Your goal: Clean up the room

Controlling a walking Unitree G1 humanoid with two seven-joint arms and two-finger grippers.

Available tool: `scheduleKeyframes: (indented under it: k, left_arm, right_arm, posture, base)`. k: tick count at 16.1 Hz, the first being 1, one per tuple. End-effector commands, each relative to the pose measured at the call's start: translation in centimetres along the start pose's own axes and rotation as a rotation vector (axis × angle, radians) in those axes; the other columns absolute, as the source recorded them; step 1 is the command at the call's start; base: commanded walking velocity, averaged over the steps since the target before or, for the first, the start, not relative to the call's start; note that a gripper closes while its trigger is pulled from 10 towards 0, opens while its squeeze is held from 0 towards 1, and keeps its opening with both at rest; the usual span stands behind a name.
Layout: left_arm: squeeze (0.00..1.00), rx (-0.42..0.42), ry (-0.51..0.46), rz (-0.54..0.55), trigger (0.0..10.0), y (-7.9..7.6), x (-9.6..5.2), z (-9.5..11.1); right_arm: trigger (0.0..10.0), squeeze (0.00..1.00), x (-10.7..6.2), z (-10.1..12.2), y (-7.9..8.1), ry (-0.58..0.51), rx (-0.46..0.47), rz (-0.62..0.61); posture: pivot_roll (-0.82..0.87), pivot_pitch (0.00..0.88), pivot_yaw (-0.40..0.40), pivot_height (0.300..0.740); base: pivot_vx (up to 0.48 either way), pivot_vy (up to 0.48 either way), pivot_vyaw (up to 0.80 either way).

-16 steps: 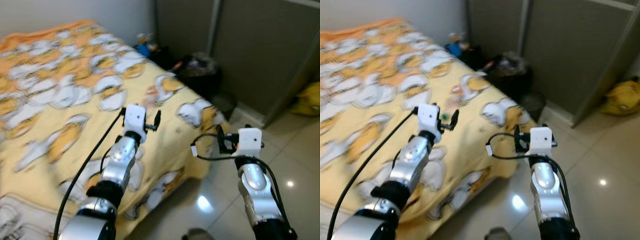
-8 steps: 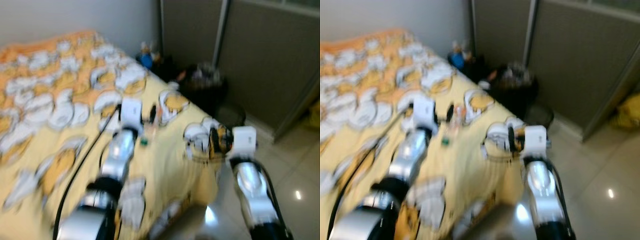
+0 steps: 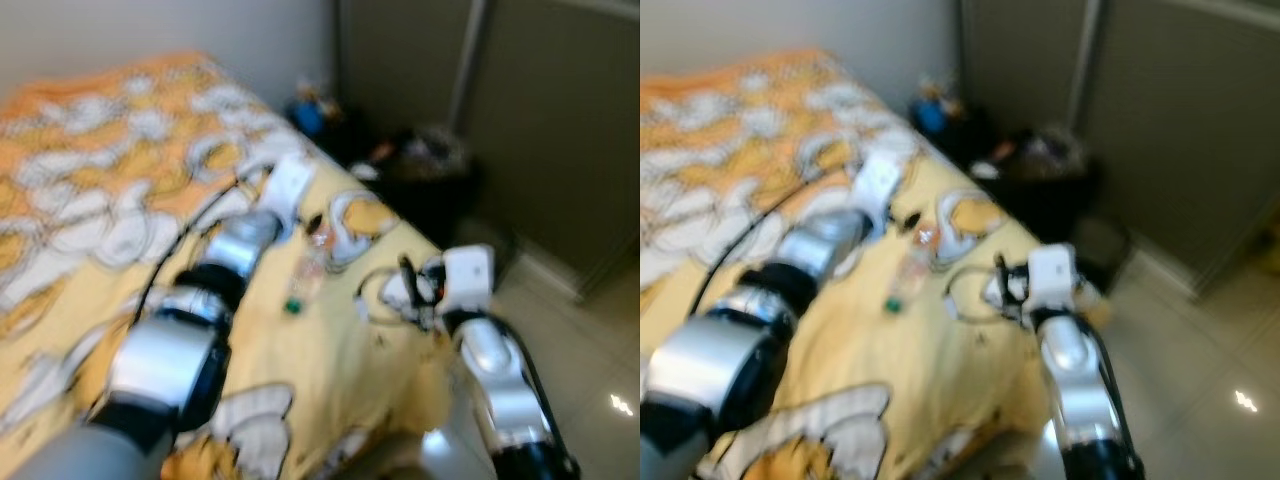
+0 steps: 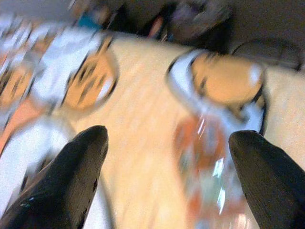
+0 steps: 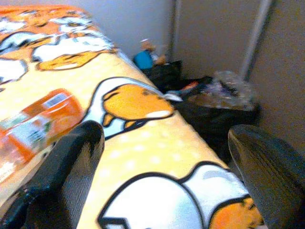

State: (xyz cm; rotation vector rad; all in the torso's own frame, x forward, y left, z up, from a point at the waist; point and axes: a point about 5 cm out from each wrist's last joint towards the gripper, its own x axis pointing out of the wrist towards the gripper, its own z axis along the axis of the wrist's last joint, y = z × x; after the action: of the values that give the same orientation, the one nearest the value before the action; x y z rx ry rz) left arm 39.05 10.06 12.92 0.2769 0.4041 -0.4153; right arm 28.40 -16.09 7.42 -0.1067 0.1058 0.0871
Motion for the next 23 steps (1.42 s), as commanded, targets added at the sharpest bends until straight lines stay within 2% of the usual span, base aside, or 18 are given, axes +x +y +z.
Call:
scheduleKeyframes:
  k: [1,3,4,6,8,10,12,13,14,15,16,19,21,23]
  left_arm:
    - [0.00,-0.046,0.034,-0.021,10.0,-0.4,0.1,-0.7]
    - [0.00,-0.262,0.105,-0.072,10.0,-1.4,0.2,-2.1]
    - [0.00,-0.324,0.108,-0.116,10.0,-2.1,0.3,-2.0]
    - [0.00,-0.368,0.114,-0.203,10.0,-3.7,0.5,-1.7]
    - [0.00,-0.348,0.124,-0.181,10.0,-3.9,0.6,-2.1]
    - [0.00,-0.315,0.106,-0.113,10.0,-3.5,0.7,-1.8]
    - [0.00,-0.242,0.075,0.011,10.0,-2.3,0.7,-1.3]
    - [0.00,-0.224,0.062,0.040,10.0,-1.9,0.7,-0.8]
    - [0.00,-0.230,0.055,0.043,10.0,-1.9,0.7,-0.6]
    - [0.00,-0.272,0.052,0.030,10.0,-2.1,0.7,-0.2]
    - [0.00,-0.284,0.051,0.025,10.0,-2.3,0.8,-0.2]
    - [0.00,-0.283,0.055,0.022,10.0,-2.6,0.8,-0.2]
    - [0.00,-0.241,0.089,0.062,10.0,-2.4,0.8,-1.1]
    - [0.00,-0.254,0.103,0.070,10.0,-2.5,0.8,-1.6]
  right_arm:
    - [10.0,0.00,-0.1,0.3,-0.5,-0.004,0.038,-0.026]
    - [10.0,0.00,-0.2,0.7,-0.6,-0.004,0.083,-0.031]
    - [10.0,0.00,-0.3,0.8,-0.3,-0.003,0.058,-0.014]
    - [10.0,0.00,-0.9,0.8,-0.1,-0.018,-0.046,0.012]
    - [10.0,0.00,-2.3,-0.4,-0.7,0.002,-0.050,-0.024]
    - [10.0,0.00,-3.1,-0.9,-0.7,0.014,-0.042,-0.033]
    - [10.0,0.00,-4.2,-0.5,-0.2,-0.006,-0.020,-0.017]
    - [10.0,0.00,-5.1,0.1,0.6,-0.034,0.028,0.035]
    - [10.0,0.00,-5.5,0.3,1.0,-0.037,0.032,0.072]
    - [10.0,0.00,-7.1,0.0,1.3,-0.011,0.020,0.136]
    - [10.0,0.00,-7.7,-0.5,0.8,0.013,0.008,0.121]
    - [10.0,0.00,-8.6,-0.9,0.5,0.037,-0.001,0.117]
    - [10.0,0.00,-9.5,-0.8,0.8,0.061,0.005,0.129]
    - [10.0,0.00,-10.3,-0.8,1.1,0.076,0.004,0.152]
  posture:
    - [-0.29,0.000,0.144,0.740]
    - [-0.29,0.000,0.145,0.740]
    - [-0.29,0.000,0.144,0.740]
    - [-0.28,0.000,0.139,0.740]
    - [-0.28,0.000,0.139,0.740]
    - [-0.30,0.000,0.143,0.740]
    - [-0.33,0.020,0.144,0.740]
    - [-0.34,0.045,0.142,0.740]
    - [-0.36,0.063,0.144,0.740]
    - [-0.38,0.084,0.143,0.740]
    - [-0.39,0.096,0.142,0.740]
    - [-0.41,0.109,0.145,0.740]
    - [-0.43,0.126,0.148,0.740]
    - [-0.44,0.138,0.146,0.740]
  base:
    - [0.000,0.000,0.00]
    - [0.000,0.000,0.00]
    - [0.000,0.000,0.00]
    - [0.000,0.000,0.00]
    - [0.000,0.000,0.00]
    - [0.000,0.000,0.00]
    - [0.000,0.000,0.00]
    - [0.000,0.000,0.00]
    - [0.000,0.000,0.00]
    - [0.000,0.000,0.00]
    - [0.000,0.000,0.00]
    - [0.000,0.000,0.00]
    - [0.000,0.000,0.00]
    - [0.000,0.000,0.00]
